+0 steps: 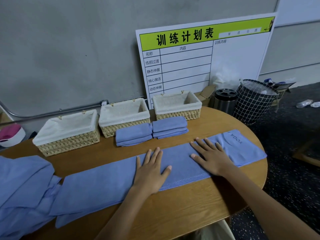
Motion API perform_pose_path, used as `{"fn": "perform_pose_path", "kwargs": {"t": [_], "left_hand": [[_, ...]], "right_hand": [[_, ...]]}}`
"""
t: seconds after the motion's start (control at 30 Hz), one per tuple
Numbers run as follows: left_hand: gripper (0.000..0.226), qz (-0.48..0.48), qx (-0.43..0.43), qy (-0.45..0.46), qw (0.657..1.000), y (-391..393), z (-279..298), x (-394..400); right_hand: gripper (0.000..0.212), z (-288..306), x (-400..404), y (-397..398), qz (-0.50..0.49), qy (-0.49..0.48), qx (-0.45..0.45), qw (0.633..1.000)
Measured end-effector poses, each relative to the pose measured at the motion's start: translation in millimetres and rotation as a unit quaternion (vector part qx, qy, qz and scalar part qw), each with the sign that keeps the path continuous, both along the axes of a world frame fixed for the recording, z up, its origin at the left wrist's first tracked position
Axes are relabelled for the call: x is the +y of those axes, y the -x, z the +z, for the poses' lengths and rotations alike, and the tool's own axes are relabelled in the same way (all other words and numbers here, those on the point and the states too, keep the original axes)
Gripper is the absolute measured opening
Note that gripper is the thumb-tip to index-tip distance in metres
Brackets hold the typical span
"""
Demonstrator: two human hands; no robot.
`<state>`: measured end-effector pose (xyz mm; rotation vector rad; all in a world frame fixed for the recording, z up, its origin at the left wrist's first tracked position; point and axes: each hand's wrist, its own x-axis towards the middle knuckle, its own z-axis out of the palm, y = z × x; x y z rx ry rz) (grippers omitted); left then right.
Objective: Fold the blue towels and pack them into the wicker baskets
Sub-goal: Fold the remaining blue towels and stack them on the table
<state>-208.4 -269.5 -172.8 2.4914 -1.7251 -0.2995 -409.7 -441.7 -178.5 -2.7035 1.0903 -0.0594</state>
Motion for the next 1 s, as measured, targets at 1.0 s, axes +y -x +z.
{"fn": "perform_pose_path", "kwargs": {"t": [1.0], "left_hand": [[0.073,-0.052,0.011,0.012,0.999,64.3,11.2,-61.3]], "right_hand": [[0.088,0.4,-40.1,58.7,-0.055,-0.002,-0.012,0.998]]}}
